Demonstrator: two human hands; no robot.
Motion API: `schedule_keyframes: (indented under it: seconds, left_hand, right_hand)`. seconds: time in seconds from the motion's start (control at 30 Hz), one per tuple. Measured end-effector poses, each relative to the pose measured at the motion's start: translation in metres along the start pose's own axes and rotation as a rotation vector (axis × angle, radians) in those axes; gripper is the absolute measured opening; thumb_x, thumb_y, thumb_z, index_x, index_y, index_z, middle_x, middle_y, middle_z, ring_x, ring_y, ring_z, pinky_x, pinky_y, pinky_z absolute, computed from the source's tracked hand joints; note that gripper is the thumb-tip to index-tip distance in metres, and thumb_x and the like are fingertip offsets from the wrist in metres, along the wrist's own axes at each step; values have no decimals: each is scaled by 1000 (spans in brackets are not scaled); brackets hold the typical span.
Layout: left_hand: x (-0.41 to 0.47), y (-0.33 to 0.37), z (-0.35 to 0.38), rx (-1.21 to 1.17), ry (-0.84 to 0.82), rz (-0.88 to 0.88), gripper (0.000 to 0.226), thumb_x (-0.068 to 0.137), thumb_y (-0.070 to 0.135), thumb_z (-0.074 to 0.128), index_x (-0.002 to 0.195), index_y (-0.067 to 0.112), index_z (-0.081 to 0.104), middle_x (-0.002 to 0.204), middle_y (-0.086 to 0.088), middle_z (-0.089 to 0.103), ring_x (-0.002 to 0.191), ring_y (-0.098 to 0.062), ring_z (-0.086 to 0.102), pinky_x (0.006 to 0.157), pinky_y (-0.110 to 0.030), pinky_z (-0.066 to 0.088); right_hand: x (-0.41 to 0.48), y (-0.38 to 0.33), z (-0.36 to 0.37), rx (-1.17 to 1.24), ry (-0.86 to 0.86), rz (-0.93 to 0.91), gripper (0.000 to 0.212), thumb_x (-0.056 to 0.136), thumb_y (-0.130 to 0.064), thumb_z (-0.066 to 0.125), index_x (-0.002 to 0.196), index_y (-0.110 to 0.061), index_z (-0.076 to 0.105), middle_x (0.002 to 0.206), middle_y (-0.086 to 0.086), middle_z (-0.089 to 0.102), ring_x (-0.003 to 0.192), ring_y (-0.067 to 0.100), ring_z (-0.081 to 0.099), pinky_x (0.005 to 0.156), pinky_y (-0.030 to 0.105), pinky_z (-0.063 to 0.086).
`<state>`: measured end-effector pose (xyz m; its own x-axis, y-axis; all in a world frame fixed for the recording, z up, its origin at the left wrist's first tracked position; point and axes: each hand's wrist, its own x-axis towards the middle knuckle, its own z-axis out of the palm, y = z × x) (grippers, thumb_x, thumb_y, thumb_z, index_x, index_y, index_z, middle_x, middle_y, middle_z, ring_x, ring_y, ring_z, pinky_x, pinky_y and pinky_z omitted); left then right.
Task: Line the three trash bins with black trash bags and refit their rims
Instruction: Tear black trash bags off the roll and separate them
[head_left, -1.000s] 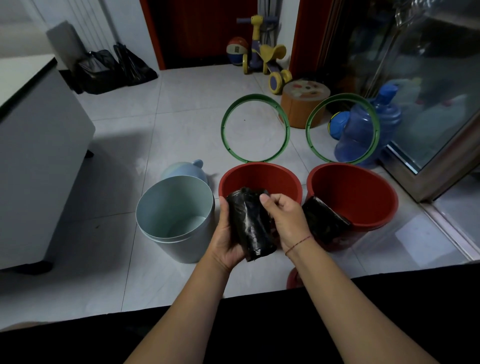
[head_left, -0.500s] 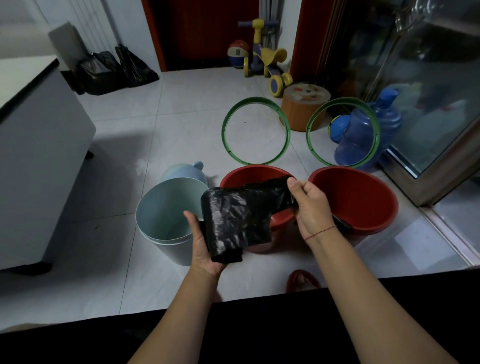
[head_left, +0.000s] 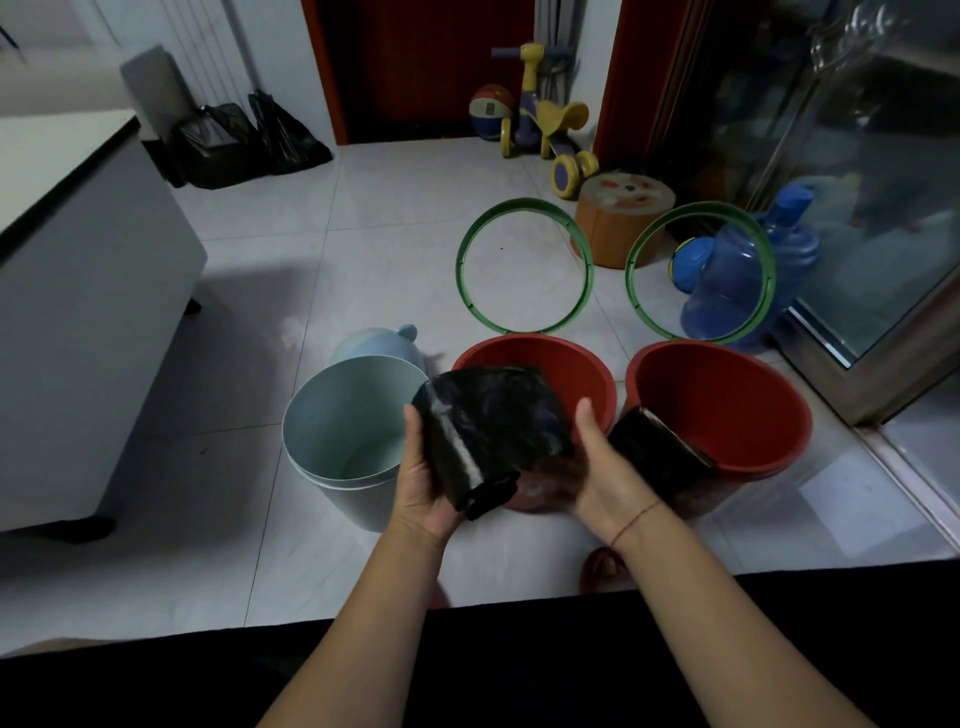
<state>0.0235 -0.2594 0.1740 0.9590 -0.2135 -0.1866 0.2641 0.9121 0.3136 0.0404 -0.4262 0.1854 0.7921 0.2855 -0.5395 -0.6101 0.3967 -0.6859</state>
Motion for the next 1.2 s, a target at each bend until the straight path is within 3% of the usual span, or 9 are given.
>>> schedule_keyframes:
  seconds: [0.07, 0.13, 0.3, 0.47, 0.6, 0.8, 0.93, 1.13, 1.2]
  left_hand:
    - [1, -2, 2, 91, 9, -48, 73, 55, 45, 86, 113, 4, 70, 125, -20, 62, 114, -33, 61, 92, -51, 51]
    - [3, -3, 5, 181, 17, -73, 75, 57, 49, 84, 115, 5, 69, 130, -21, 59, 119, -32, 58, 98, -48, 47]
    - [0, -4, 8, 100, 8, -107, 85, 59, 48, 84, 127, 3, 60, 136, -23, 53, 123, -35, 54, 95, -49, 49]
    - [-4, -6, 3, -84, -64, -80, 84, 57, 48, 83, 123, 1, 62, 130, -24, 58, 117, -39, 58, 89, -53, 51]
    - [-4, -5, -4, -138, -103, -67, 90, 58, 54, 79, 130, 5, 57, 132, -23, 56, 119, -41, 56, 91, -60, 47]
    - [-2, -8, -8, -125, -147, -24, 97, 55, 58, 81, 134, 9, 53, 140, -18, 49, 130, -37, 46, 111, -59, 25]
    - [0, -16, -3, -173, -149, 16, 86, 56, 57, 79, 124, 5, 62, 126, -20, 61, 117, -38, 58, 93, -57, 47]
    - [-3, -10, -14, -250, -216, 28, 75, 72, 61, 62, 120, 4, 65, 123, -20, 64, 116, -36, 59, 97, -50, 46]
    - [-5, -4, -17, -241, -159, 62, 72, 70, 62, 62, 115, 6, 68, 117, -16, 67, 110, -33, 63, 91, -48, 51]
  right_hand:
    - [-5, 16, 12, -2, -41, -12, 87, 60, -71, 62, 127, -17, 59, 123, 10, 66, 118, 27, 60, 104, 50, 43]
    - [-8, 21, 25, 17, -5, -128, 80, 61, -61, 71, 127, -17, 58, 123, 9, 66, 115, 27, 62, 101, 52, 45]
    - [-7, 7, 37, 31, 217, -408, 27, 81, -15, 70, 107, -8, 67, 107, 14, 71, 98, 27, 69, 82, 39, 57]
    - [-5, -10, 34, -47, 252, -532, 10, 83, -14, 69, 92, -16, 68, 91, 2, 73, 81, 12, 71, 65, 21, 55]
    - [-2, -20, 30, -72, 279, -606, 11, 83, -14, 69, 94, -12, 70, 98, 11, 72, 95, 24, 69, 87, 34, 54]
    - [2, -36, 30, -47, 284, -643, 17, 85, -15, 67, 100, -9, 68, 105, 15, 70, 101, 28, 67, 90, 40, 53]
    - [4, -38, 36, 12, 294, -667, 19, 88, -11, 63, 106, -5, 64, 106, 14, 69, 101, 27, 66, 91, 40, 53]
    - [7, -43, 26, 21, 328, -682, 7, 86, -16, 66, 93, -15, 65, 103, 11, 70, 105, 30, 65, 98, 50, 49]
    - [8, -48, 21, 38, 318, -674, 8, 87, -16, 65, 94, -14, 65, 103, 11, 69, 106, 31, 65, 98, 51, 48]
